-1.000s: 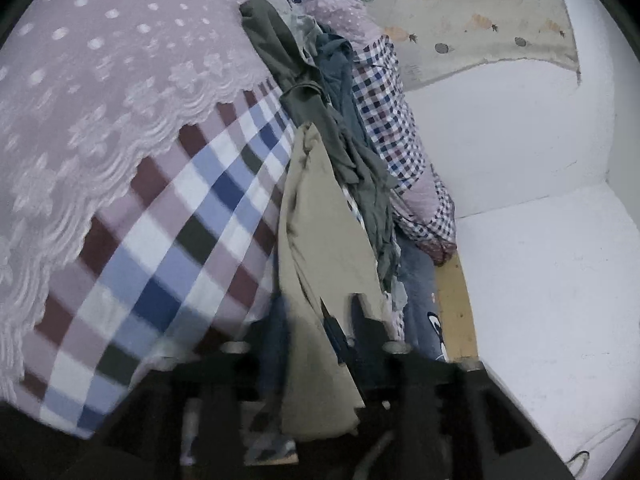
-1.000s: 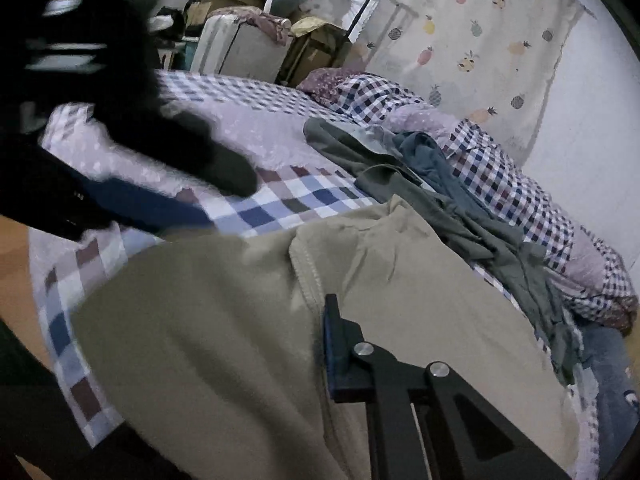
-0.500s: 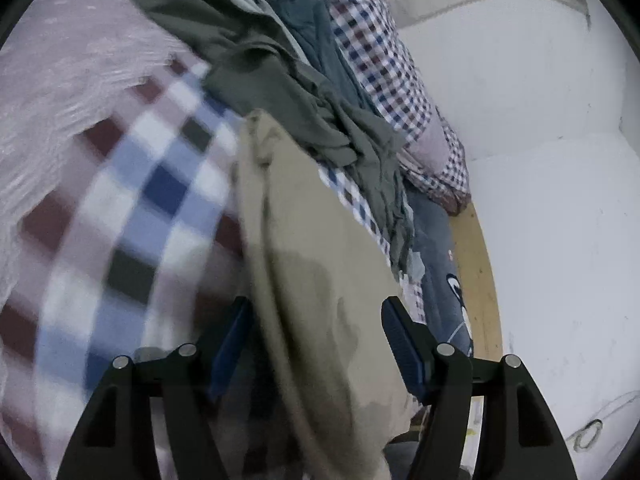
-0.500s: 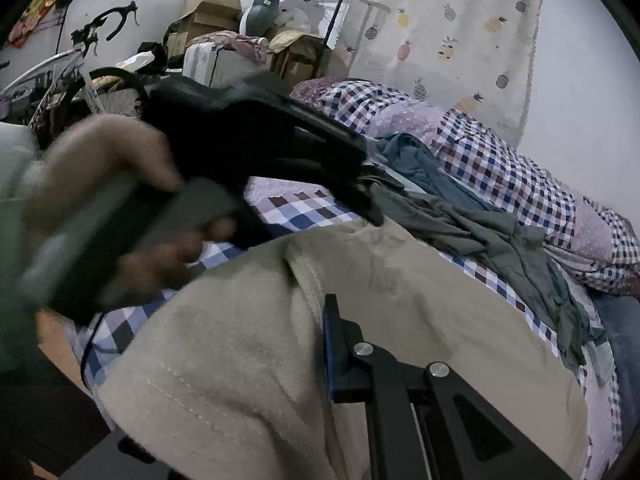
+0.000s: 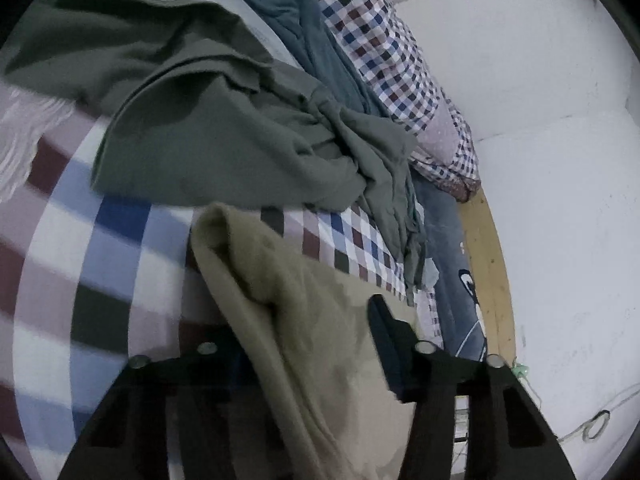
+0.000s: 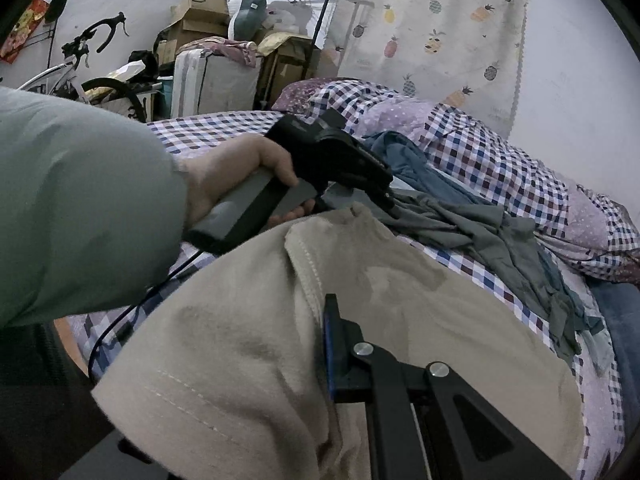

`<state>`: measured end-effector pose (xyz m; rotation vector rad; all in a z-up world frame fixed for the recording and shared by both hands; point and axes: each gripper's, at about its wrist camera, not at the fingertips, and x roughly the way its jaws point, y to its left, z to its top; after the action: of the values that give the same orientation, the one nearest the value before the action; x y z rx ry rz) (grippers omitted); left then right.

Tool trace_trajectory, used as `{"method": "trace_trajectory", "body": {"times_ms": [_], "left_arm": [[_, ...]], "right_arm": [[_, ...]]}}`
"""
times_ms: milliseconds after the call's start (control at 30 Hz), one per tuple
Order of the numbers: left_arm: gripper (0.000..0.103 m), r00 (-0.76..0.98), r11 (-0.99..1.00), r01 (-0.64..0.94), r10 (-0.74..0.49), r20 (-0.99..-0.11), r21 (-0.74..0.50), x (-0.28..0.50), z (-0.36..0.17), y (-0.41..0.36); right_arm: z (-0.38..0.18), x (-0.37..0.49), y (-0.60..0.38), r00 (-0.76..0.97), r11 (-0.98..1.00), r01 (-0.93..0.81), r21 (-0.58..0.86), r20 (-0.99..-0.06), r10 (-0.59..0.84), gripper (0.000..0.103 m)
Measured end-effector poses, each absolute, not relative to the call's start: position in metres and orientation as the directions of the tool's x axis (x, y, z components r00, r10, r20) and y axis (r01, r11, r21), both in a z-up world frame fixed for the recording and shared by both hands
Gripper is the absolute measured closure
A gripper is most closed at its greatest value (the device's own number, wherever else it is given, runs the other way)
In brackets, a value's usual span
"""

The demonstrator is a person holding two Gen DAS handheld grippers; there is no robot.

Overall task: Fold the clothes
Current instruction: 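Hold the folded beige shirt up with both grippers, raising the right gripper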

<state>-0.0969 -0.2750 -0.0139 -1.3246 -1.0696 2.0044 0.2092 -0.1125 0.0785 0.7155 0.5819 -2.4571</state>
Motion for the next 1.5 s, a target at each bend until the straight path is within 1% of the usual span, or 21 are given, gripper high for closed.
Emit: {"method": "trace_trajectory", "body": {"times_ms": [33, 67, 133, 233, 367, 567, 600, 667, 767, 833, 933, 1067, 1300, 1500], "left_arm": [[0.066, -0.397, -0.567, 0.016, 0.753, -0.525, -0.824, -0.099, -0.015, -0.276], [0.071, -0.395, -0.566, 0.02, 0.753, -0.527, -0.824, -0.101, -0.016, -0.277], [0.085, -0.391, -0.565, 0.037, 0.751, -0.533, -0.824, -0.105, -0.02, -0.279], [0.089, -0.385, -0.553, 0.047, 0.758, -0.526, -0.832, -0.107, -0.022, -0.28], [0.092, -0.43, -0.529, -0.014, 0.769, -0.473, -0.848, -0.1, 0.009, -0.29], [0.095, -0.493, -0.497, -0.117, 0.781, -0.384, -0.86, -0.086, 0.059, -0.304], [0.095, -0.502, -0.494, -0.14, 0.782, -0.369, -0.858, -0.082, 0.071, -0.305], [0.095, -0.524, -0.453, -0.186, 0.797, -0.302, -0.872, -0.071, 0.094, -0.314], [0.095, -0.571, -0.434, -0.23, 0.785, -0.241, -0.871, -0.059, 0.12, -0.332], [0.095, -0.583, -0.461, -0.173, 0.76, -0.286, -0.87, -0.061, 0.108, -0.34], [0.095, -0.578, -0.499, -0.059, 0.723, -0.378, -0.865, -0.068, 0.076, -0.347], [0.095, -0.557, -0.545, -0.007, 0.699, -0.449, -0.839, -0.072, 0.058, -0.343], [0.094, -0.544, -0.589, -0.056, 0.695, -0.47, -0.807, -0.065, 0.078, -0.317], [0.094, -0.529, -0.64, -0.098, 0.682, -0.505, -0.762, -0.054, 0.102, -0.271]], "right_arm": [[0.078, 0.21, -0.112, -0.729, -0.778, 0.575, -0.253, -0.589, -0.348, 0.098], [0.078, 0.21, -0.112, -0.728, -0.778, 0.575, -0.253, -0.591, -0.346, 0.098], [0.076, 0.211, -0.112, -0.726, -0.779, 0.575, -0.252, -0.596, -0.343, 0.098], [0.073, 0.212, -0.113, -0.721, -0.779, 0.575, -0.25, -0.604, -0.339, 0.098], [0.072, 0.215, -0.118, -0.726, -0.784, 0.563, -0.26, -0.608, -0.32, 0.098], [0.082, 0.225, -0.127, -0.716, -0.779, 0.584, -0.228, -0.597, -0.362, 0.099], [0.085, 0.228, -0.13, -0.713, -0.775, 0.591, -0.223, -0.594, -0.372, 0.099], [0.096, 0.236, -0.136, -0.709, -0.77, 0.604, -0.207, -0.58, -0.401, 0.099], [0.12, 0.246, -0.145, -0.715, -0.766, 0.619, -0.173, -0.528, -0.458, 0.099], [0.124, 0.245, -0.154, -0.709, -0.762, 0.629, -0.152, -0.515, -0.482, 0.099], [0.108, 0.233, -0.162, -0.679, -0.763, 0.637, -0.105, -0.546, -0.492, 0.099], [0.093, 0.222, -0.156, -0.648, -0.779, 0.626, -0.029, -0.575, -0.499, 0.099], [0.09, 0.224, -0.135, -0.652, -0.799, 0.601, 0.034, -0.557, -0.515, 0.099], [0.098, 0.229, -0.09, -0.673, -0.829, 0.551, 0.094, -0.538, -0.508, 0.099]]}}
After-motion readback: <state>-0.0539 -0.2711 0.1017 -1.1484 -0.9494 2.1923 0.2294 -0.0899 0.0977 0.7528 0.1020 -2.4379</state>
